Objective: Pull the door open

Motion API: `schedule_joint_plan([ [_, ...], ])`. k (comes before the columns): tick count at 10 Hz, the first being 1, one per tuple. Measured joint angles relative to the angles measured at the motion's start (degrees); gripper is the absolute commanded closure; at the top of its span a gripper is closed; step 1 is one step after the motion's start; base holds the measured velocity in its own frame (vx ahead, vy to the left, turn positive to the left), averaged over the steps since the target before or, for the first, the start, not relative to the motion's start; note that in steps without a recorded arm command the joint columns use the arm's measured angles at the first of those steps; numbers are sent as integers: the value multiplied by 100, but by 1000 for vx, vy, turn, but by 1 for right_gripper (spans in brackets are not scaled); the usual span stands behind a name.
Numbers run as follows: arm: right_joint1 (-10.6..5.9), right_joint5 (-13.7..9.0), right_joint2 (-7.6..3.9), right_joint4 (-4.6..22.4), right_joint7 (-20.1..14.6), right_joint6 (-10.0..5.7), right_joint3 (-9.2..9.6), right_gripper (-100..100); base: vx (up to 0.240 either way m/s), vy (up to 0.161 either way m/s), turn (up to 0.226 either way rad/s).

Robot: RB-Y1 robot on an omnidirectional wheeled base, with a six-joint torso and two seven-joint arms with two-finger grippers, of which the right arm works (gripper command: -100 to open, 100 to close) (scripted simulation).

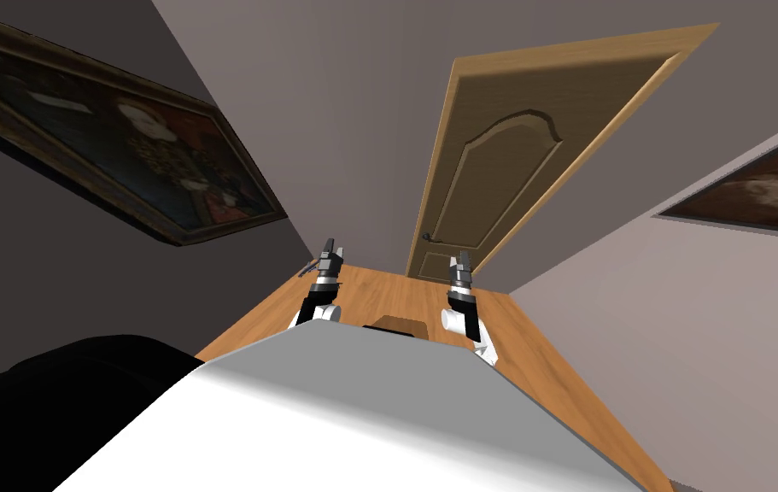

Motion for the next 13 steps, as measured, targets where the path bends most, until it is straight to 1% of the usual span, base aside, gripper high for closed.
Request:
schedule_joint_plan([
  [2, -94, -12, -22, 290, -30, -54, 24, -100, 59, -14, 13],
  [3, -137, -20, -37, 384, -45, -64, 21, -100, 59, -12, 8],
  [5, -317, -38, -61, 771, -78, -131, 21, -100, 83, -19, 19],
  [6, -421, -56, -93, 964, -107, -154, 15, -100, 106, -11, 23],
  [8, -550, -89, -155, 1266, -173, -190, 1, -100, 67, -10, 7],
  [9, -629, -102, -178, 1496, -199, -246, -5, -100, 75, -29, 18],
  [11, -791, -140, -244, 1825, -273, -268, -13, -100, 73, -24, 16],
  [12, -822, -140, -233, 1944, -279, -291, -2, -100, 63, 4, 8],
  [13, -900, -157, -270, 2136, -306, -330, -10, -100, 83, -10, 18],
])
